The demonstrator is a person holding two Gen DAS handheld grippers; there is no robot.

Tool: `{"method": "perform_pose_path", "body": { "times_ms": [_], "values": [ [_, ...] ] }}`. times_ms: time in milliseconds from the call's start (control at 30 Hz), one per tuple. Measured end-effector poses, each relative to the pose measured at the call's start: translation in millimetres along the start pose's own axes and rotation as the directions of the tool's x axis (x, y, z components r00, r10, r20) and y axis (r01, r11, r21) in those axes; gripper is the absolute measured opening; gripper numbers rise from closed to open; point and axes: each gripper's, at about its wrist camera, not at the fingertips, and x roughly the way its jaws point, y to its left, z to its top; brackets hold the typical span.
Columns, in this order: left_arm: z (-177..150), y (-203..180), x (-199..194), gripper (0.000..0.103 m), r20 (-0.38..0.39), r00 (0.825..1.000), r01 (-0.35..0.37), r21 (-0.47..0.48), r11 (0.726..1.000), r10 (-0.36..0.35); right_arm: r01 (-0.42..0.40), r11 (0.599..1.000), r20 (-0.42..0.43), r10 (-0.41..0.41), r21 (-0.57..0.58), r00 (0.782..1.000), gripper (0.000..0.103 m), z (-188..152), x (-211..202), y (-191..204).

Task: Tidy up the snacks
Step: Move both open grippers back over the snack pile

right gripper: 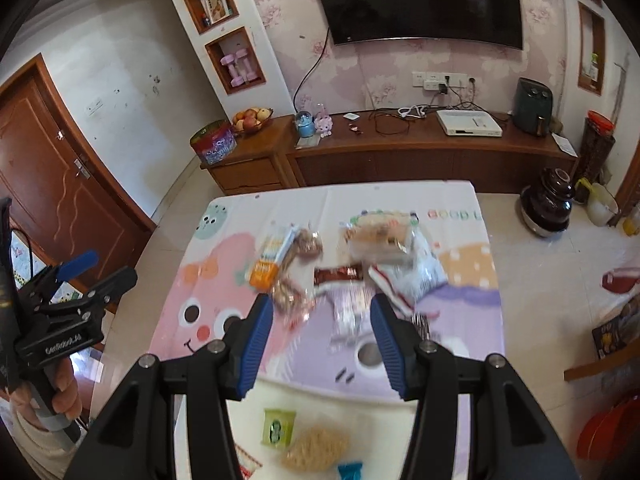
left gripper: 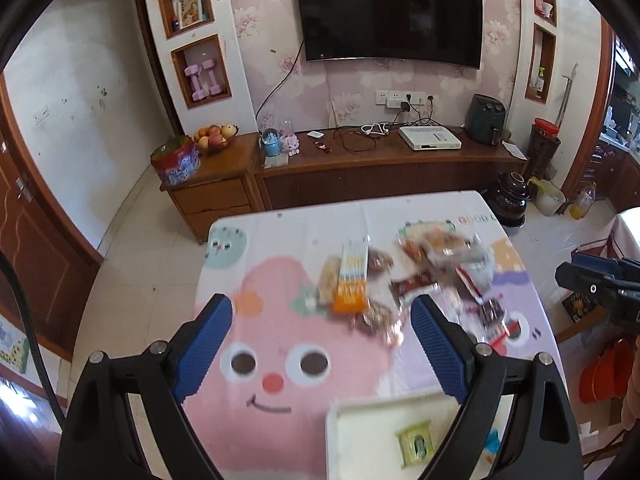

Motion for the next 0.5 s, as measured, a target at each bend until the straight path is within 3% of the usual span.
{"method": "perform_pose_path", "body": {
  "times_ms": [233,333,500],
  "values": [
    [32.9,-7.9,98.0,0.090,-0.117,0.992,0.045,0.039,0.998,-0.040,-0.014,0.999,-0.143,0.018,0.028,0.990,0.056,25.4,79.2,-14.2],
    [27.6,-12.4,150.7,0.090,-0.191,0.980,0.057,0.029,0.998,-0.051,-0.017,0.998,-0.238,0.031,0.060,0.971,0.056,19.2,126.7,-24.7],
    [9.8,-20.4,217.6,0.088,-0.302,0.946,0.121,-0.020,0.992,-0.122,-0.022,0.989,-0.375,0.076,0.144,0.924,0.056,-4.3,196.2,-46.2]
  ]
}}
